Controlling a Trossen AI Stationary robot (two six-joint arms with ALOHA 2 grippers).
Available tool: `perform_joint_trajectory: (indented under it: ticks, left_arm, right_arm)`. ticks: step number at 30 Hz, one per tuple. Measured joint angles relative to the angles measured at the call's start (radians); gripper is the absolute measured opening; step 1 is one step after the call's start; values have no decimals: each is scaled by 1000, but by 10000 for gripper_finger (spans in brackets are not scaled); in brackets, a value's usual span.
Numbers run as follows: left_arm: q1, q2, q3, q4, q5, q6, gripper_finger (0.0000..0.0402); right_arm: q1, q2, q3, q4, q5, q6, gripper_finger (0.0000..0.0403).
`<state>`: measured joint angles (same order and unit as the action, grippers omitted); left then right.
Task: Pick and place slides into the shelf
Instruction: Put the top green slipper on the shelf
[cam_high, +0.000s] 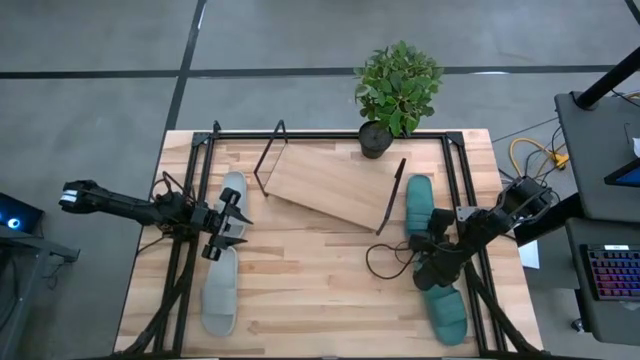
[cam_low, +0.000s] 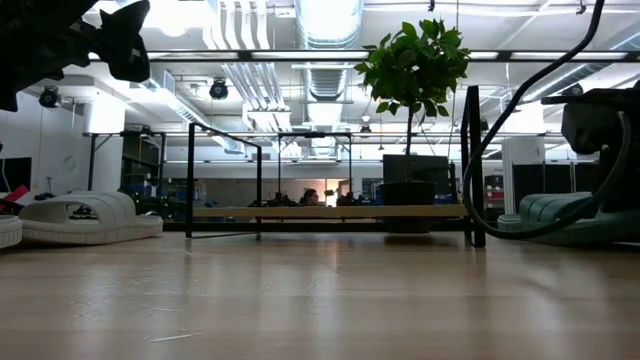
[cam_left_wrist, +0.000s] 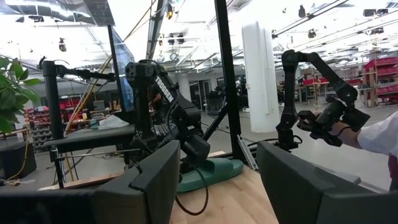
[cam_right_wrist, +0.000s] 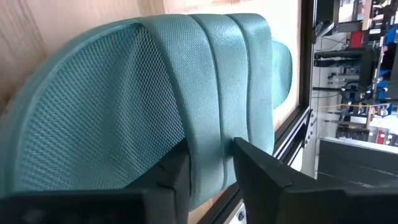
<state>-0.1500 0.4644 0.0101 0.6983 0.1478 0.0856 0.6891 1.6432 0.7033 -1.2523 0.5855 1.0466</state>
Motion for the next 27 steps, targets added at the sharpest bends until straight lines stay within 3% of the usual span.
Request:
perform_joint_trajectory:
  ticks: [8, 16, 27]
  left_arm:
    - [0, 0, 0, 0, 0, 0, 199]
    - [0, 0, 0, 0, 0, 0, 199]
    - [0, 0, 0, 0, 0, 0, 199]
  right_arm:
    - [-19, 0, 2, 2, -46, 27, 16]
    - [-24, 0, 12, -26, -31, 59, 13]
    - [-25, -11, 183, -320, -17, 245, 12]
